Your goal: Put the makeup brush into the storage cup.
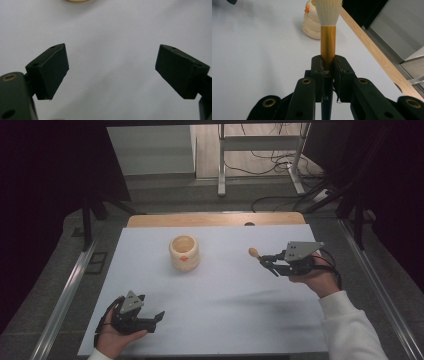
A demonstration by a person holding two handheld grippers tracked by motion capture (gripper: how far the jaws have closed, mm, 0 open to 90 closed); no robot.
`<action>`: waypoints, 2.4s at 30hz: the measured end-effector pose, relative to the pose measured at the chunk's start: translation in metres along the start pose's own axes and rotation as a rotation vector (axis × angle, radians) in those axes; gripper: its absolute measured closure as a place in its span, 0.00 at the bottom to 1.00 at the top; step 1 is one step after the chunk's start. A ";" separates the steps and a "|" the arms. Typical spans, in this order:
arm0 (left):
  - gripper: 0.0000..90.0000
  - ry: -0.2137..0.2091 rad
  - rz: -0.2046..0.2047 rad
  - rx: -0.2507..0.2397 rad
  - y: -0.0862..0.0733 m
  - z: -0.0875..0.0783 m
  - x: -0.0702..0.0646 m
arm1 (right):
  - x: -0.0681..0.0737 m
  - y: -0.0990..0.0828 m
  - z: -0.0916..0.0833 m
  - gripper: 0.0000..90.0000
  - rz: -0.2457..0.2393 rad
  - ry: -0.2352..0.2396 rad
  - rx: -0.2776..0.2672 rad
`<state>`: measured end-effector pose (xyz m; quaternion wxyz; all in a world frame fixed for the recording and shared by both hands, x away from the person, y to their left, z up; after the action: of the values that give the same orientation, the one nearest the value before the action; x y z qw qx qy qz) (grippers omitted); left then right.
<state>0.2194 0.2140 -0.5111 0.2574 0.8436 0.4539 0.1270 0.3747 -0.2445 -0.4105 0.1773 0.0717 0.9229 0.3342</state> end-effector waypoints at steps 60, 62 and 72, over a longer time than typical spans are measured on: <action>0.14 0.008 0.006 0.003 0.002 0.001 -0.002 | 0.028 -0.004 0.019 0.88 0.251 -0.024 -0.225; 0.14 0.008 0.005 0.000 0.002 0.000 -0.003 | 0.028 -0.004 0.019 0.88 0.253 -0.026 -0.227; 0.14 -0.015 0.050 -0.038 0.021 -0.004 -0.018 | 0.031 -0.001 0.022 0.88 0.248 -0.015 -0.231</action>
<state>0.2224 0.1910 -0.4960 0.2734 0.8505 0.4284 0.1356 0.3546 -0.2242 -0.4355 0.1487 0.1668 0.8610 0.4569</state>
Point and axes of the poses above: each handheld gripper's, and its own axes: z roughly forward along the jaws, y roughly out of its top, x roughly to its left, the point moved 1 cm from there along z, roughly forward along the jaws, and after that the axes turned 14 degrees about x, right-handed, at the moved point
